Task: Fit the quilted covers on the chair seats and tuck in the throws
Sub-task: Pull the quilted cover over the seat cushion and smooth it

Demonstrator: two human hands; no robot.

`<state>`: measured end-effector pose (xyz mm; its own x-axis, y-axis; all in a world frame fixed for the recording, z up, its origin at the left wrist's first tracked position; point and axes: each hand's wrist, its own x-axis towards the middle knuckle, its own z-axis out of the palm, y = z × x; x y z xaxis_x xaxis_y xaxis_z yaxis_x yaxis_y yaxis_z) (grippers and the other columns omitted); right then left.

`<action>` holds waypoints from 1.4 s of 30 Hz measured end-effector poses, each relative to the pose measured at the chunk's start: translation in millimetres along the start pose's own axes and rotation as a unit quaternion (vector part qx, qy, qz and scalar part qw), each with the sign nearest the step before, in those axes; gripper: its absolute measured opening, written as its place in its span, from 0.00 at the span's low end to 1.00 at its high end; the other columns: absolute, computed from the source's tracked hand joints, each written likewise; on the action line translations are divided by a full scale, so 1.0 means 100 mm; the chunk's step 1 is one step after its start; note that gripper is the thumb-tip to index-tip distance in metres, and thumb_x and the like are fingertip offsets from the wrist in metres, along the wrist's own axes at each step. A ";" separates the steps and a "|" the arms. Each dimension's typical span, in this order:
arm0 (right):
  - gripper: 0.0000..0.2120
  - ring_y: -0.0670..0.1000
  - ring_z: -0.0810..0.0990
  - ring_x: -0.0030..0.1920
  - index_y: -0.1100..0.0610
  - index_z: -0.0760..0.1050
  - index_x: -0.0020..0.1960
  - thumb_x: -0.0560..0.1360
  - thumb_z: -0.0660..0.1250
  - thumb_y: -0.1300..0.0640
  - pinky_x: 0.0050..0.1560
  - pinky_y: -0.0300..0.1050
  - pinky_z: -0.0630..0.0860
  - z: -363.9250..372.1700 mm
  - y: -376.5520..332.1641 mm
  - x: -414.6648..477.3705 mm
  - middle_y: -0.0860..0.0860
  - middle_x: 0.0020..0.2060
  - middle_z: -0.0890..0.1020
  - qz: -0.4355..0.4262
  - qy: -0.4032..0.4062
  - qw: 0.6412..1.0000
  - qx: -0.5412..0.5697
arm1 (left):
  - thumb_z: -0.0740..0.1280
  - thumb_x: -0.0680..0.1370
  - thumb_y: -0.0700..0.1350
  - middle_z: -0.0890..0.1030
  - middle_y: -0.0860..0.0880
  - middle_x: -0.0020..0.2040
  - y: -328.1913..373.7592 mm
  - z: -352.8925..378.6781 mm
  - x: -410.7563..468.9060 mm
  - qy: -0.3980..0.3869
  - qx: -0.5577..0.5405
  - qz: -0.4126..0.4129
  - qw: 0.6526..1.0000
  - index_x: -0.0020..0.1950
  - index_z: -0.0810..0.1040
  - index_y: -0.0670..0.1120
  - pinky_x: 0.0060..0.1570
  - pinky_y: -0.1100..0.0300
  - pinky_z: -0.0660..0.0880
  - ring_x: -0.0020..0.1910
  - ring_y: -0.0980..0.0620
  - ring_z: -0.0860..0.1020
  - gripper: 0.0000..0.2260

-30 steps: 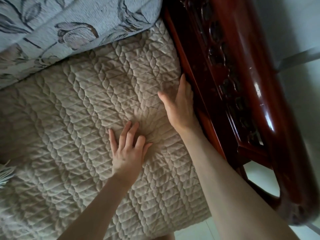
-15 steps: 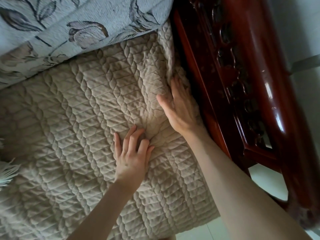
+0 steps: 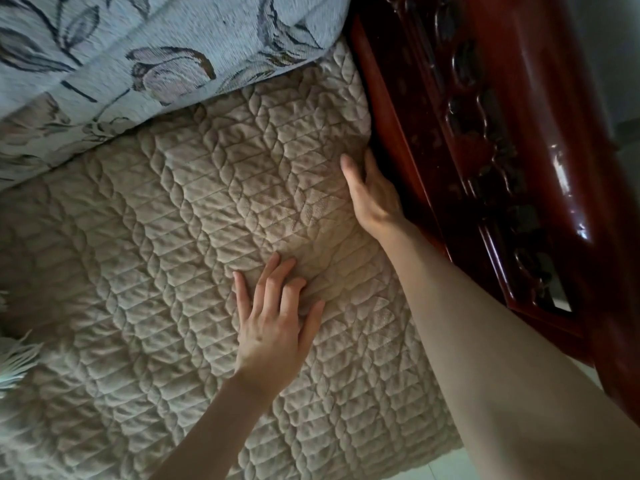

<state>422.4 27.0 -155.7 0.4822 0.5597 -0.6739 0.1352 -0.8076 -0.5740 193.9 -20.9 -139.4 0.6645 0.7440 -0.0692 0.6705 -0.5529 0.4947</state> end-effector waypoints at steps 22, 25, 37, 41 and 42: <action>0.39 0.43 0.36 0.76 0.54 0.38 0.79 0.80 0.54 0.39 0.77 0.44 0.39 0.09 -0.11 0.20 0.48 0.78 0.38 -0.208 0.021 0.970 -0.128 | 0.51 0.80 0.62 0.55 0.45 0.79 -0.20 -0.03 0.80 -0.038 0.133 -0.021 0.990 0.78 0.56 0.41 0.74 0.37 0.43 0.78 0.47 0.50 0.34; 0.38 0.41 0.39 0.77 0.54 0.41 0.79 0.79 0.57 0.41 0.77 0.43 0.40 0.11 -0.10 0.31 0.48 0.79 0.40 -0.199 0.007 0.979 -0.054 | 0.50 0.80 0.62 0.55 0.45 0.79 -0.19 0.00 0.82 -0.044 0.143 -0.023 0.988 0.78 0.55 0.41 0.73 0.36 0.44 0.78 0.47 0.49 0.34; 0.39 0.51 0.43 0.78 0.61 0.43 0.79 0.79 0.60 0.44 0.74 0.35 0.38 0.03 -0.39 0.19 0.56 0.79 0.45 -0.309 0.082 0.943 -0.096 | 0.51 0.79 0.64 0.53 0.43 0.79 -0.34 -0.16 1.22 -0.017 0.131 -0.029 0.991 0.78 0.54 0.40 0.74 0.39 0.41 0.78 0.45 0.49 0.36; 0.42 0.49 0.41 0.78 0.61 0.39 0.78 0.77 0.59 0.43 0.75 0.39 0.39 0.06 -0.48 0.42 0.56 0.78 0.41 -0.281 0.046 0.955 -0.079 | 0.50 0.79 0.65 0.51 0.44 0.79 -0.36 -0.08 1.24 -0.040 0.156 -0.036 0.986 0.79 0.52 0.41 0.73 0.40 0.39 0.78 0.46 0.47 0.37; 0.42 0.49 0.41 0.78 0.61 0.39 0.78 0.77 0.59 0.43 0.75 0.38 0.39 0.08 -0.48 0.46 0.56 0.78 0.41 -0.276 0.044 0.957 -0.077 | 0.50 0.79 0.65 0.51 0.44 0.79 -0.37 -0.08 1.23 -0.040 0.157 -0.036 0.986 0.79 0.51 0.41 0.73 0.40 0.39 0.78 0.46 0.47 0.37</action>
<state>430.7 92.8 -162.8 0.3702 0.8971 -0.2413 0.5139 -0.4141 -0.7512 248.7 94.2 -159.2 0.6275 0.7600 -0.1691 0.7772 -0.5983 0.1949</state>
